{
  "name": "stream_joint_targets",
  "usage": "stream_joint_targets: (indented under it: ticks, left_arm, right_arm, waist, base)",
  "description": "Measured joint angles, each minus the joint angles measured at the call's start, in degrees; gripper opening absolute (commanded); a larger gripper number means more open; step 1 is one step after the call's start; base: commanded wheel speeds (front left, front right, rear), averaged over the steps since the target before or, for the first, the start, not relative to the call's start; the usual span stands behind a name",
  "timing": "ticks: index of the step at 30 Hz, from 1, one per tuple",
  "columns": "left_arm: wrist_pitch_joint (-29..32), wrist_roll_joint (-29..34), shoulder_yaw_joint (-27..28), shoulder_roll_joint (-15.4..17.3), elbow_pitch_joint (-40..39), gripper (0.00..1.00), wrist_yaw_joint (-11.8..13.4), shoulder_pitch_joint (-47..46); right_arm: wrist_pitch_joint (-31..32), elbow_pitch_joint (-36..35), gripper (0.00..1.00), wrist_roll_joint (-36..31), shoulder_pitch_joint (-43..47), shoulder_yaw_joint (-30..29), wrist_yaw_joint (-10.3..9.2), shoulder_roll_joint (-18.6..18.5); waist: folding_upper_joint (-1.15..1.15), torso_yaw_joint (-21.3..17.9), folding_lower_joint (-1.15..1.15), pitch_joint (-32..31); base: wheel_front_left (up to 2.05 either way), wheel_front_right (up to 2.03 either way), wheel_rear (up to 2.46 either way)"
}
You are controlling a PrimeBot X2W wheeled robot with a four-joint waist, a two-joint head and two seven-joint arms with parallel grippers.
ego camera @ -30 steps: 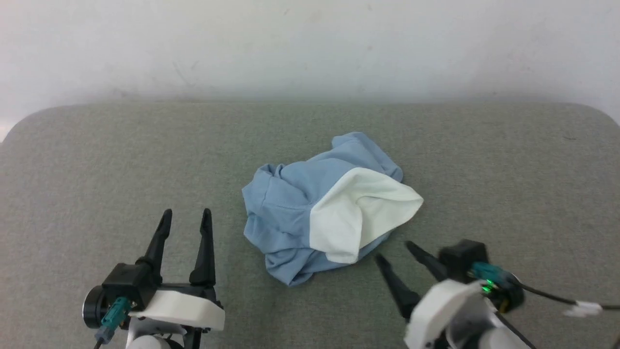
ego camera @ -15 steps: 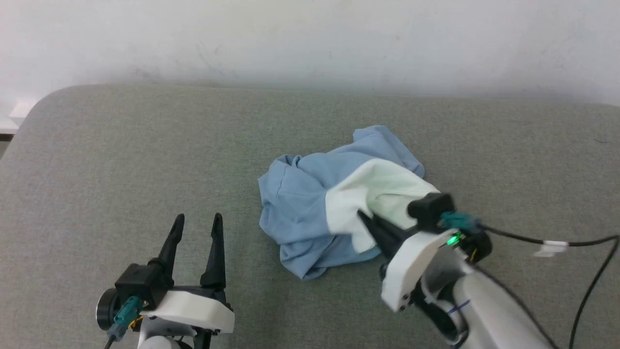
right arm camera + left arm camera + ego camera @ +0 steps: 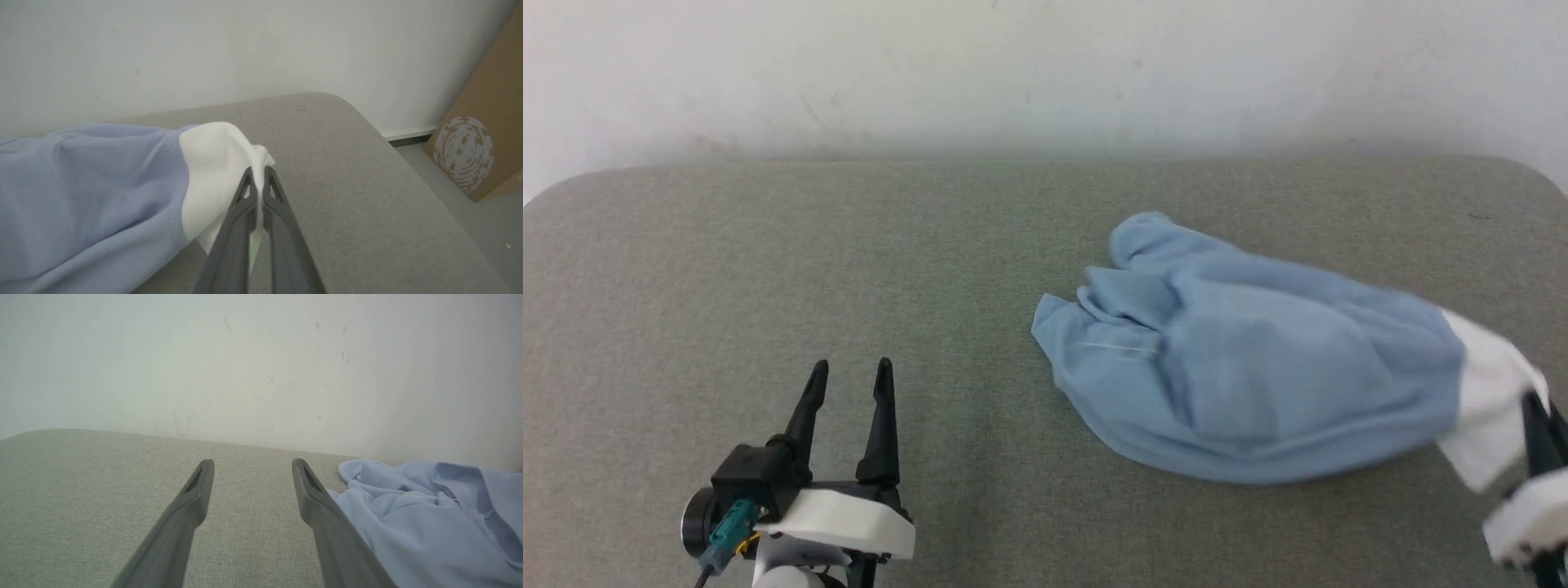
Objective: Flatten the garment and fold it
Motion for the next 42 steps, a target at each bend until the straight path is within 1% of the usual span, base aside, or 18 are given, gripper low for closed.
stream_joint_targets:
  ticks: [2,4,6,7,10,13,15,16,18,21,25,29,33,34,35,38,42]
  left_arm:
    - [0.0,0.0,0.0,-0.1,0.1,1.00,0.0,0.0]
    - [0.0,0.0,0.0,-0.1,0.3,1.00,0.0,0.0]
    - [0.0,0.0,0.0,-0.1,0.5,1.00,0.0,0.0]
    - [0.0,0.0,0.0,-0.1,0.6,1.00,0.0,0.0]
    - [0.0,0.0,0.0,0.0,0.9,1.00,0.0,-0.1]
    - [0.0,0.0,0.0,0.0,1.1,1.00,0.0,-0.1]
    - [0.0,0.0,0.0,0.0,1.3,1.00,0.0,-0.1]
    - [0.0,0.0,0.0,0.0,1.3,1.00,0.0,-0.1]
    - [0.0,0.0,-0.1,0.0,1.4,1.00,0.0,-0.1]
    - [0.0,0.0,-0.4,-0.1,1.6,1.00,-0.1,-0.2]
    - [0.0,0.0,-0.8,-0.2,1.7,1.00,-0.1,-0.7]
    - [0.0,0.0,-1.0,-0.5,1.8,1.00,-0.5,-1.1]
    - [0.0,0.0,-1.1,-0.7,1.9,1.00,-0.5,-1.2]
    - [0.0,0.0,-1.0,-0.9,1.9,1.00,-0.5,-1.2]
    - [0.0,0.0,-1.0,-1.0,1.9,1.00,-0.5,-1.2]
    - [0.0,0.0,-1.0,-1.2,1.9,1.00,-0.5,-1.2]
    - [0.0,0.0,-0.7,-1.3,2.0,1.00,-0.5,-1.2]
  right_arm:
    - [2.0,0.5,0.00,-1.0,3.7,-3.4,0.00,0.8]
    - [3.4,1.8,0.00,-0.8,6.4,-5.1,0.00,1.5]
    - [4.2,3.3,0.56,-1.0,8.3,-5.6,0.00,1.9]
    - [3.4,3.7,1.00,-0.9,8.5,-6.3,0.00,2.2]
    - [-0.5,4.0,1.00,0.7,8.1,-7.8,0.00,2.3]
    - [-4.4,2.8,1.00,0.3,7.0,-8.7,0.00,2.2]
    - [-4.8,1.1,1.00,-0.5,6.0,-7.2,-0.01,2.1]
    - [-4.4,0.1,1.00,-0.9,5.6,-5.4,-0.01,2.0]
    - [-1.6,-1.3,1.00,-1.4,4.5,0.4,-0.01,1.9]
    - [4.5,-1.9,1.00,-0.8,2.4,10.7,0.01,1.5]
    - [10.7,-1.0,1.00,2.9,-1.3,20.8,0.00,-1.5]
    - [15.2,1.5,1.00,5.3,-4.7,26.4,0.00,-3.8]
    - [19.0,6.0,1.00,5.6,-7.2,28.5,0.00,-4.8]
    - [19.7,7.2,0.39,5.4,-7.5,28.8,0.00,-5.1]
    - [19.9,8.1,0.00,5.1,-7.8,28.8,0.00,-5.3]
    - [18.9,9.2,0.00,4.9,-8.3,27.9,0.00,-5.4]
    - [16.3,7.5,0.00,3.9,-8.2,23.2,0.00,-5.4]
  waist:
    - [0.00,-0.5,0.00,0.2]
    - [0.00,-0.9,0.00,0.4]
    - [0.00,-1.1,0.00,0.6]
    - [0.00,-1.2,0.00,0.8]
    - [0.00,-1.5,0.00,0.9]
    - [0.00,-1.8,0.00,0.9]
    - [0.00,-1.8,0.00,0.7]
    - [0.00,-1.8,0.00,0.6]
    - [0.00,-1.9,0.00,0.4]
    - [0.00,-1.7,0.00,0.3]
    - [0.00,-1.2,0.00,0.1]
    - [0.00,-0.4,0.00,0.3]
    - [0.00,0.1,0.00,0.7]
    - [0.00,0.2,0.00,0.8]
    - [0.00,0.2,0.00,0.9]
    - [0.00,0.4,0.00,0.9]
    - [0.00,0.3,0.00,0.6]
  base:
    - [0.00,0.00,0.00]
    - [0.00,0.00,0.00]
    - [0.00,0.00,0.00]
    - [0.00,0.00,0.00]
    - [0.00,0.00,0.00]
    - [0.00,0.00,0.00]
    - [0.00,0.00,0.00]
    - [0.00,0.00,0.00]
    - [0.00,0.00,0.00]
    - [0.00,0.00,0.00]
    - [0.00,0.00,0.00]
    - [0.00,0.00,0.00]
    - [0.00,0.00,0.00]
    - [0.00,0.00,0.00]
    - [0.00,0.00,0.00]
    - [0.00,0.00,0.00]
    - [0.00,0.00,0.00]
